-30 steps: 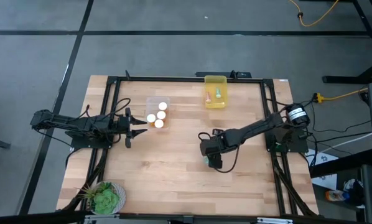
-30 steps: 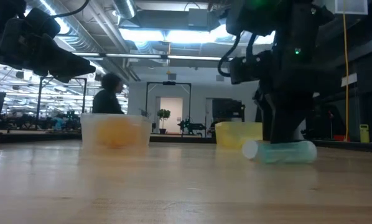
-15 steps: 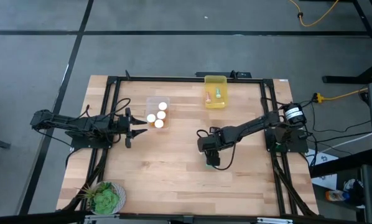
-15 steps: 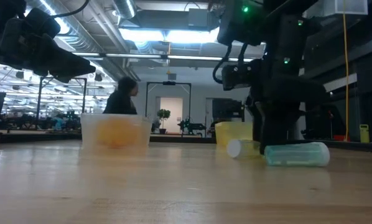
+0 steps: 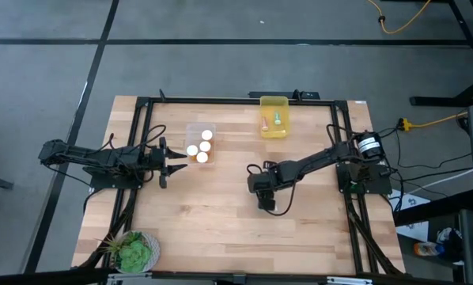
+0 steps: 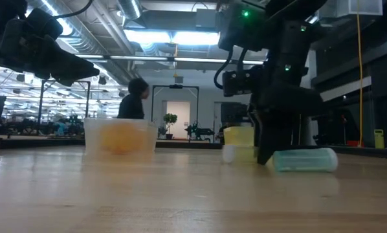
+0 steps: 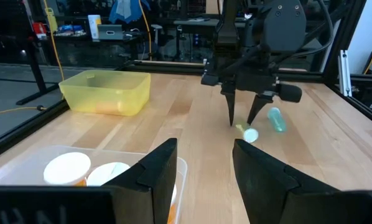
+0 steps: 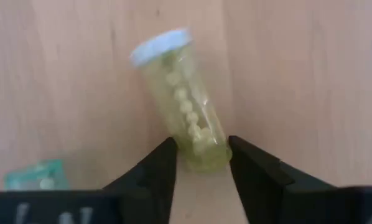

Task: Pick and place medicine bottles into bin by pill shape (circle, oval)
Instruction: Put the small yellow bottle into the yellow bin

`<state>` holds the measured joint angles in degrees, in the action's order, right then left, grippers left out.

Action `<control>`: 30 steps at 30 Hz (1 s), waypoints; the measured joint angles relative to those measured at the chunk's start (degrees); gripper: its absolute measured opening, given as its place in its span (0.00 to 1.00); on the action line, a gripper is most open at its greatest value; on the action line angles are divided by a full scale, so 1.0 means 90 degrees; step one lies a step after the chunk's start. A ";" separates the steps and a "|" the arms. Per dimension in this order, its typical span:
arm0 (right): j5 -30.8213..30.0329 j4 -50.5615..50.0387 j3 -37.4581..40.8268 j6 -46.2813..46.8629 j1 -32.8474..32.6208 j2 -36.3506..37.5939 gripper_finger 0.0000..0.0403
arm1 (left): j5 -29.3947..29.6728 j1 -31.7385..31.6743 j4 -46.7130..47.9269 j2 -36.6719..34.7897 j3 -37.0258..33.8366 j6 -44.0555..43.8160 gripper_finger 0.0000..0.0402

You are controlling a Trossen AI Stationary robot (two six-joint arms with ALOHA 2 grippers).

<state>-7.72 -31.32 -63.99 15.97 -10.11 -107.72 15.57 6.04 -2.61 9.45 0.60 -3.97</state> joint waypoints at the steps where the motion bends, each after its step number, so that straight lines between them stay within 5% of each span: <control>1: -0.0035 0.0028 -0.0002 0.0038 0.0000 0.0000 0.35 | 0.0000 -0.0002 0.0000 0.0002 0.0000 0.0000 0.37; 6: -0.0822 0.0018 -0.0002 0.0571 0.0012 0.0002 0.23 | 0.0000 -0.0002 0.0000 0.0000 0.0000 -0.0002 0.37; 19: -0.3098 -0.1170 -0.0015 0.1548 0.0829 0.1176 0.27 | -0.0001 -0.0001 0.0000 0.0000 0.0000 0.0000 0.37; 30: -0.3372 -0.1097 -0.0017 0.1704 0.2497 0.1732 0.31 | 0.0000 -0.0001 0.0000 0.0000 0.0000 0.0000 0.37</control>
<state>-38.07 -41.19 -64.14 31.31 12.37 -92.14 15.57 6.03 -2.61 9.45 0.60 -3.97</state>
